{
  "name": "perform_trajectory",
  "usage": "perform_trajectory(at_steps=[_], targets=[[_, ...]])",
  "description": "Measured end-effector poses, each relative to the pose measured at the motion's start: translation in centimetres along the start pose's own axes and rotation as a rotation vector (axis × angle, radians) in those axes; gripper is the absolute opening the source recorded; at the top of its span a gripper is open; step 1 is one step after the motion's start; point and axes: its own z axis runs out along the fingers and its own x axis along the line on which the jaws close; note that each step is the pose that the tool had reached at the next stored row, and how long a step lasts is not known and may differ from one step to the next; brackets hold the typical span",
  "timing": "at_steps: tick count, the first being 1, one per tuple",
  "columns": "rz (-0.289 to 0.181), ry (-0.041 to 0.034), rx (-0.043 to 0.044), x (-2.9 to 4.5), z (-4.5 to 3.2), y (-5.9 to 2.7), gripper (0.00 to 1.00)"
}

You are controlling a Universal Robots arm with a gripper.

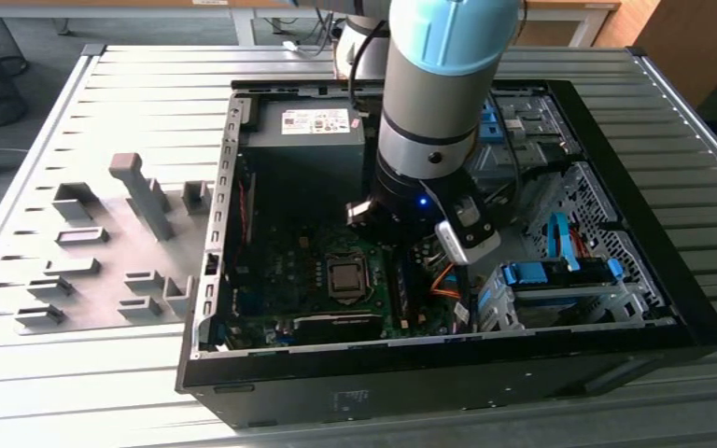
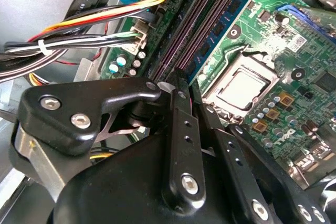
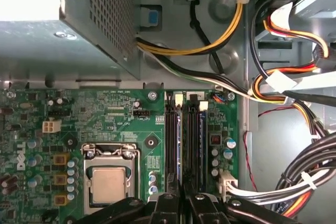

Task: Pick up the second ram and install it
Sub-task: 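Insert the second ram into the second slot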

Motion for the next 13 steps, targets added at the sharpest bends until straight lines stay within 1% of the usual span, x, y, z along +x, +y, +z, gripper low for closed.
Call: perform_trajectory(at_steps=[5, 9, 13], targets=[[0.000, 0.0001, -0.0061, 0.00, 0.33, -0.01, 0.14], [0.000, 0.0002, -0.0071, -0.01, 0.44, -0.10, 0.14], [0.000, 0.0002, -0.0110, 0.00, 0.47, -0.23, 0.14]])
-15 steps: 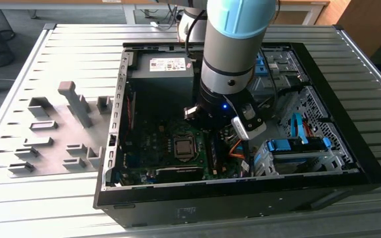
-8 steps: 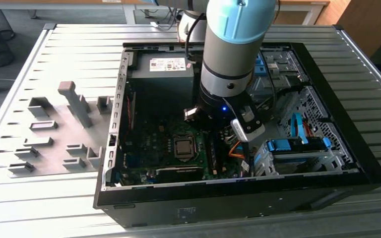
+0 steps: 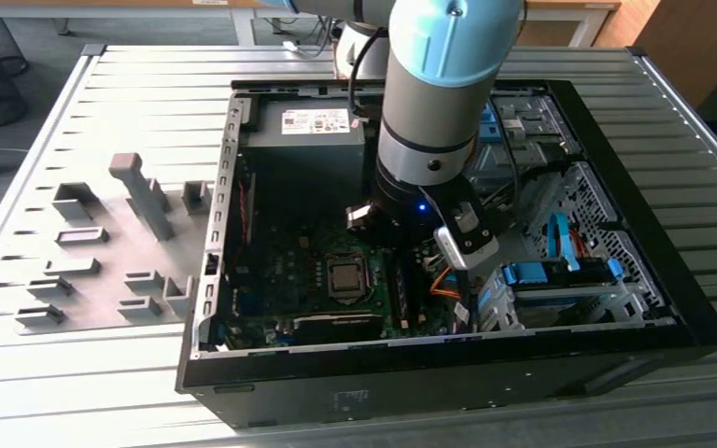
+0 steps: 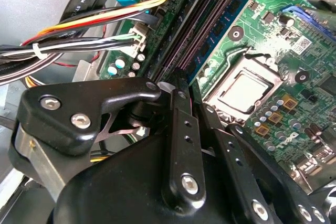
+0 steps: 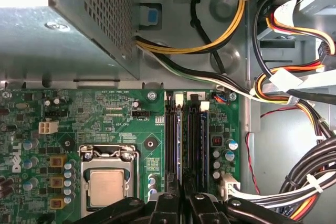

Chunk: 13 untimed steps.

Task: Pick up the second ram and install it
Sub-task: 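Insert the second ram into the second slot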

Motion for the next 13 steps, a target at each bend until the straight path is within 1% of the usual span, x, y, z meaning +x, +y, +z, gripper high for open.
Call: perform_trajectory(at_steps=[2, 4, 5, 13], targets=[[0.000, 0.0001, -0.0045, 0.00, 0.06, -0.01, 0.14], [0.000, 0.0002, -0.0112, 0.00, 0.09, -0.01, 0.14], [0.000, 0.0002, -0.0123, 0.00, 0.11, -0.01, 0.14], [0.000, 0.0003, -0.0137, -0.01, 0.11, -0.07, 0.14]])
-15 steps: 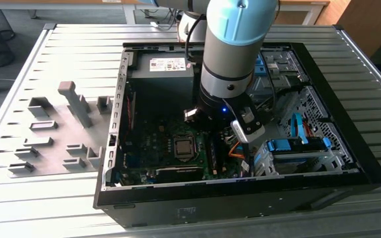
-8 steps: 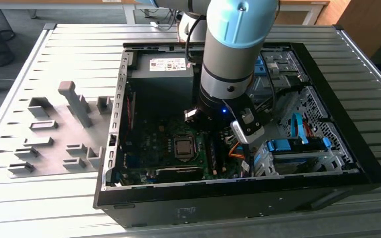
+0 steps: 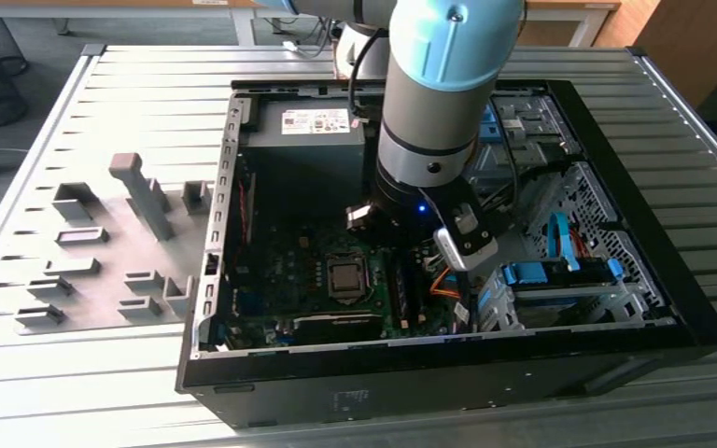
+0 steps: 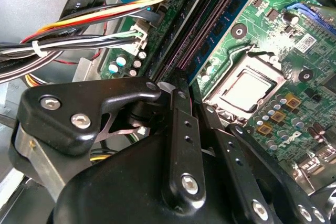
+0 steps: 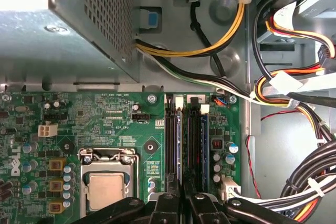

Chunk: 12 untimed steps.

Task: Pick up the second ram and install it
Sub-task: 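Insert the second ram into the second slot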

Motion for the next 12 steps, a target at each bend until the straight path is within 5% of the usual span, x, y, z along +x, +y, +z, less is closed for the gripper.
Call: perform_trajectory(at_steps=[12], targets=[[0.000, 0.0002, -0.0105, -0.01, 0.00, -0.45, 0.14]])
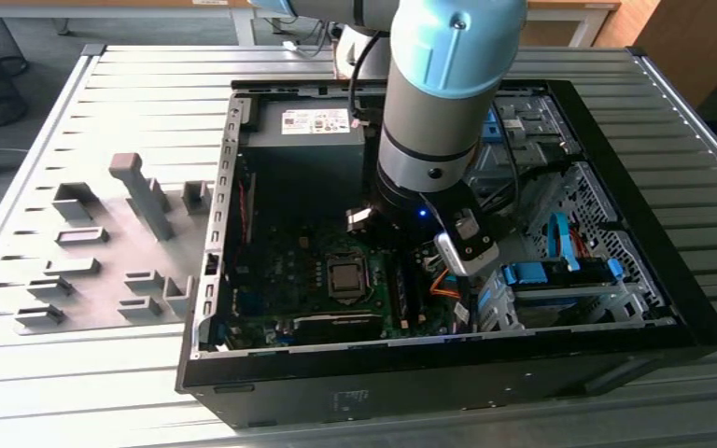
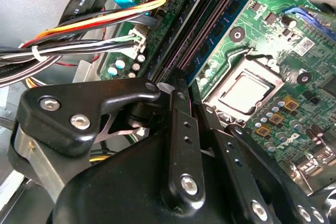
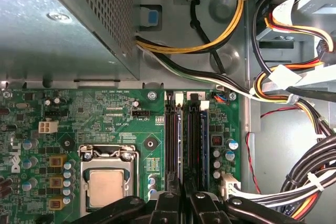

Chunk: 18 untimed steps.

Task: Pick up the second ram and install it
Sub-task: 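Insert the second ram into the second slot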

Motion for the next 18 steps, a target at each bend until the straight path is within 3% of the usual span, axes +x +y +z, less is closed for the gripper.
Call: perform_trajectory(at_steps=[18], targets=[[0.007, -0.0004, 0.0001, 0.00, 0.33, -0.02, 0.14]])
